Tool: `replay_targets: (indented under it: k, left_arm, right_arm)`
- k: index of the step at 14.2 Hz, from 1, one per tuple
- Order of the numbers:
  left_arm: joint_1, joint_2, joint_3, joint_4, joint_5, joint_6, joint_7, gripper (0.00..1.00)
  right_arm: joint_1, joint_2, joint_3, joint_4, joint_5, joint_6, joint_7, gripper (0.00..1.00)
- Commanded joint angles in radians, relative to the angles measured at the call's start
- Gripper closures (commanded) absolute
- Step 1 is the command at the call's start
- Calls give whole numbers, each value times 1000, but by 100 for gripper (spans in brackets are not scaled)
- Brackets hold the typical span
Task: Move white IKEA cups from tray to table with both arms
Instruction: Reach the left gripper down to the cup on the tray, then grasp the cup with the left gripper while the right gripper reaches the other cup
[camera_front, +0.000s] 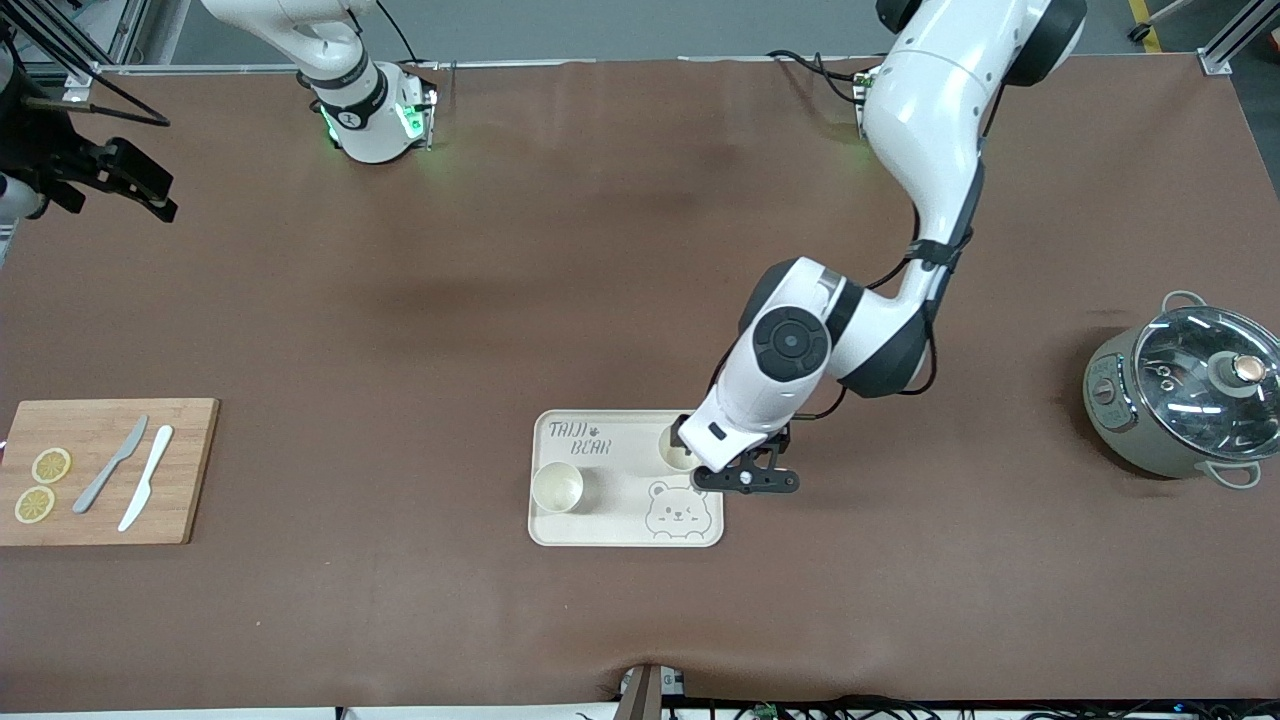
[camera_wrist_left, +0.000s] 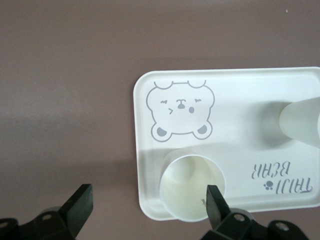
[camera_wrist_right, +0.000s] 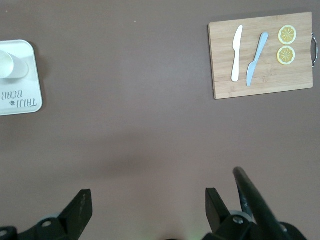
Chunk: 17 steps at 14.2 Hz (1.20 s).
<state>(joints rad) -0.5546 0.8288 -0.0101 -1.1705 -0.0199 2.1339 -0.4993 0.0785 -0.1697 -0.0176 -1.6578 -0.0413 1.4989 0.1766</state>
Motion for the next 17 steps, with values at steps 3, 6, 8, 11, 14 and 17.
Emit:
replay_targets:
  k: [3,6,8,11,14,17]
  left_arm:
    - [-76,61,70,26,17,57,-39,0]
    - [-76,69,68,20,15,57,-39,0]
    - [-74,76,68,14,15,57,-41,0]
    - [-76,84,67,2,11,58,-45,0]
    - [-77,92,67,-18,14,58,-45,0]
    - [-79,99,67,-20,12,58,-47,0]
  right_arm:
    - [153,170,41,35,118,186,393,0]
    - [263,424,41,232,110,224,593,0]
    - [317,525,38,297,100,292,665,0]
    - [332,613,39,300,98,426,692,0]
    - [371,718,34,300,42,573,736,0]
    - [371,795,33,303,9,661,762,0]
